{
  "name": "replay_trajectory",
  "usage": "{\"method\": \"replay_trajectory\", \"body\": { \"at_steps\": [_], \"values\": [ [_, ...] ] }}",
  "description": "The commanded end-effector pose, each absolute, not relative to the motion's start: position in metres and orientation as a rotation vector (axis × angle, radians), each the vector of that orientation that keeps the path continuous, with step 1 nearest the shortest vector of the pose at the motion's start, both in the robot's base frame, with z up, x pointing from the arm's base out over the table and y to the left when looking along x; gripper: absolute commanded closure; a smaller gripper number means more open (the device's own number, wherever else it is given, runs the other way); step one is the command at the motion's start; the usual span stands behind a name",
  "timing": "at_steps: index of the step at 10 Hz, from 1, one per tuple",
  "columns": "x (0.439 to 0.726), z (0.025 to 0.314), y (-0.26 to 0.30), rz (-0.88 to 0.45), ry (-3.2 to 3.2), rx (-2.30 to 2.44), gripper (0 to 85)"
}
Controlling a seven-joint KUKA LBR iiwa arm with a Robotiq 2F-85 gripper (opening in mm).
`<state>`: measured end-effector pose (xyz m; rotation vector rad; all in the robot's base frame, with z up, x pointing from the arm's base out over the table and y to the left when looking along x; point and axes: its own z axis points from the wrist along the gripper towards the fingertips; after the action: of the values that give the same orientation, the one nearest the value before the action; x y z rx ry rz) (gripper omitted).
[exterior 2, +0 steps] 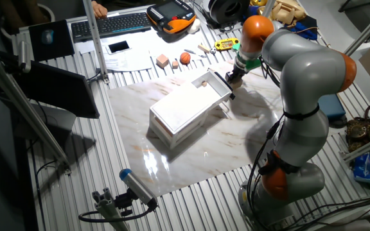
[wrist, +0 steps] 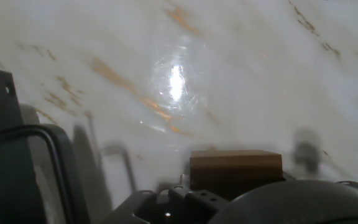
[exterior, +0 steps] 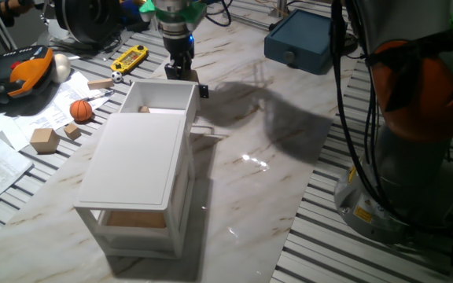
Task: Take something out of a drawer
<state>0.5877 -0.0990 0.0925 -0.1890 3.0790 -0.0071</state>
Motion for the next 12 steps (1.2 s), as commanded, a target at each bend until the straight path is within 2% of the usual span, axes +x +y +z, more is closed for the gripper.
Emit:
{"method": "replay_trajectory", "body": {
  "at_steps": [1,12],
  "values": [
    [0.588,0.089,-0.098,0.002,3.08,-0.183,85.0],
    [0.588,0.067,-0.094,0.004,3.043,-0.171,85.0]
  ]
}}
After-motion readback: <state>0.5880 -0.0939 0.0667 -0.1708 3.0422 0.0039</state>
